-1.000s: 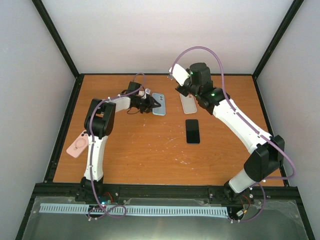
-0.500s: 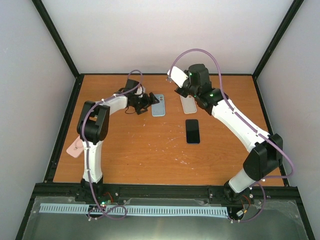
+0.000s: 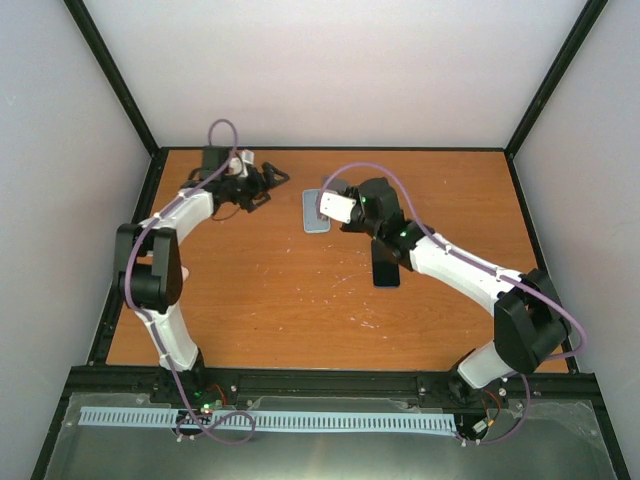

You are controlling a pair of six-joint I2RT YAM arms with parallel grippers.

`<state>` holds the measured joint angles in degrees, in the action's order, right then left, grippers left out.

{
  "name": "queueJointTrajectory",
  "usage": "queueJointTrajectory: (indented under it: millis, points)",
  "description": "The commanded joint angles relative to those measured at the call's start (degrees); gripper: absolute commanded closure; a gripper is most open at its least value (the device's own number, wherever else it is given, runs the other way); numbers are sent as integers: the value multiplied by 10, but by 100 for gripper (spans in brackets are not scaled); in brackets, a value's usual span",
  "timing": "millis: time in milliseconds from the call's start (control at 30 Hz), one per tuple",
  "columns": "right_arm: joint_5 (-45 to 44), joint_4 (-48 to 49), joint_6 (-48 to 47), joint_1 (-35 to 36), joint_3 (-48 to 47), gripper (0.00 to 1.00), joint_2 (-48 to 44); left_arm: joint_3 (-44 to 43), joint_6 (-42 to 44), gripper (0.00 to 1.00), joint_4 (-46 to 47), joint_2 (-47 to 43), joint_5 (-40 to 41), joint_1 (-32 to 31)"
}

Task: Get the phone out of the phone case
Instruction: Place the phone at the center of the board.

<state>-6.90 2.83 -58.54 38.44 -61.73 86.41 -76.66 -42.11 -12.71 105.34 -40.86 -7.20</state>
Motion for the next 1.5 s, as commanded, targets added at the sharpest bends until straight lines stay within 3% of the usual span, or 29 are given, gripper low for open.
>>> queueJointTrajectory:
  millis: [0, 267, 500, 900, 1067, 1300, 1467]
  points:
    - [-35, 167, -104, 31, 38, 97, -30, 12, 1, 0, 55, -51, -123, 25]
    - [-66, 304, -184, 81, 97, 97, -6, 114, -141, 3, 221, -104, -260, 27]
    - [-87, 351, -199, 108, 92, 97, 25, 156, -215, 16, 294, -119, -279, 24]
    - [-101, 410, -241, 149, 80, 97, 72, 156, -240, 36, 312, -103, -280, 5]
    - [-100, 425, -255, 157, 80, 97, 84, 162, -244, 50, 301, -99, -271, 5]
    - [-105, 446, -269, 161, 88, 97, 93, 162, -247, 77, 299, -96, -271, 5]
    - [-112, 468, -276, 161, 105, 91, 91, 163, -245, 92, 296, -96, -267, 7]
